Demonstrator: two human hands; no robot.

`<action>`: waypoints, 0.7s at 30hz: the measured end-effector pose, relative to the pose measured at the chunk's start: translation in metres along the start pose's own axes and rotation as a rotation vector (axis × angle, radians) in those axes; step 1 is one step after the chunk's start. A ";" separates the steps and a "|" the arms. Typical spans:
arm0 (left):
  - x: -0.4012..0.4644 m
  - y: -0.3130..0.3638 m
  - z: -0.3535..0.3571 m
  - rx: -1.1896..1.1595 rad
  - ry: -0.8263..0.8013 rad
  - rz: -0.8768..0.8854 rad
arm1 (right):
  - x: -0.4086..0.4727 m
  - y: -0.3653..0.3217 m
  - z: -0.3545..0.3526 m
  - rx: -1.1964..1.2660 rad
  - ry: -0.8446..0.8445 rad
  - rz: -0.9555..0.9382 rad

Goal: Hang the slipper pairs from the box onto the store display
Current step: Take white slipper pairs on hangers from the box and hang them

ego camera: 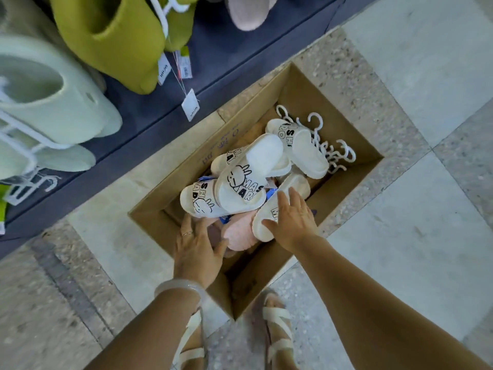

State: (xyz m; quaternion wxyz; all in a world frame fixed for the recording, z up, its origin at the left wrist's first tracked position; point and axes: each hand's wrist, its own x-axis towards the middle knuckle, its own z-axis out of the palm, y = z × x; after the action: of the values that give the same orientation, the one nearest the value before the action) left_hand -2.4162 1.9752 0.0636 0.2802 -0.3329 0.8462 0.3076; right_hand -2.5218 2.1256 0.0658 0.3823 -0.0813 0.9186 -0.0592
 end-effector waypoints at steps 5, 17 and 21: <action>-0.007 0.045 -0.009 -0.091 -0.013 -0.098 | 0.017 0.004 -0.043 -0.034 -0.037 -0.036; 0.010 0.138 0.060 -0.361 -0.033 -0.418 | 0.095 0.118 -0.121 -0.316 -0.190 -0.040; 0.024 0.142 0.088 -0.405 -0.035 -0.398 | 0.133 0.130 -0.114 -0.328 -0.040 0.009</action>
State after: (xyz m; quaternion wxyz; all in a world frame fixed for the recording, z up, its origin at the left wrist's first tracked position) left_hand -2.5116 2.1114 0.0375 0.2777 -0.5363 0.6805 0.4150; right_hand -2.7083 2.2329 0.0313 0.3826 -0.1398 0.9084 0.0947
